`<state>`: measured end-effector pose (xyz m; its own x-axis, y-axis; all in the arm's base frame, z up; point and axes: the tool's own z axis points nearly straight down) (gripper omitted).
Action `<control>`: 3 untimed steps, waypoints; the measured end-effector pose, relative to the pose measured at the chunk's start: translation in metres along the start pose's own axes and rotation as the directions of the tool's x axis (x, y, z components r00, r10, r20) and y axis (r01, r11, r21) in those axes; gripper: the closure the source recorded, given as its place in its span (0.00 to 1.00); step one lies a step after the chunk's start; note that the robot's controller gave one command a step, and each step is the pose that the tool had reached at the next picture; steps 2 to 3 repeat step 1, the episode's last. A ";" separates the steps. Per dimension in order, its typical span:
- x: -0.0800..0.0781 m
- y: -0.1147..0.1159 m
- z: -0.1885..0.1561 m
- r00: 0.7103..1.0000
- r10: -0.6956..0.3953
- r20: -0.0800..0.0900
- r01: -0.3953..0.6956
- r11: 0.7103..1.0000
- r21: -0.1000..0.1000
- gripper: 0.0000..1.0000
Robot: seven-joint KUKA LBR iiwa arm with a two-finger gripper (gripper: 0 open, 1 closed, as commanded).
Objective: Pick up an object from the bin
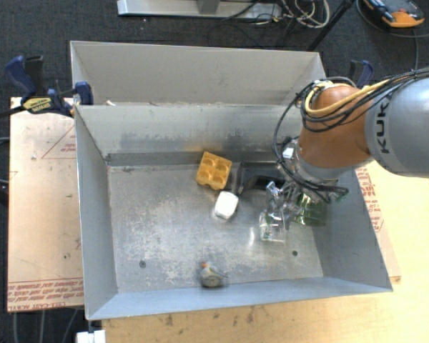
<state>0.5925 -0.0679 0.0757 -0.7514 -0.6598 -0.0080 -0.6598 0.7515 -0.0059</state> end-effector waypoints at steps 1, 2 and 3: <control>0.000 0.001 -0.005 1.000 0.000 -0.004 0.000 1.000 -0.004 1.00; 0.000 0.001 -0.005 1.000 0.000 -0.004 0.000 1.000 -0.004 1.00; 0.000 0.001 -0.005 1.000 0.000 -0.004 0.000 1.000 -0.004 1.00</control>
Offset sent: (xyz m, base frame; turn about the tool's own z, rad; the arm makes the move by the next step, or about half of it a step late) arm 0.0001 -0.0001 0.1014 0.0000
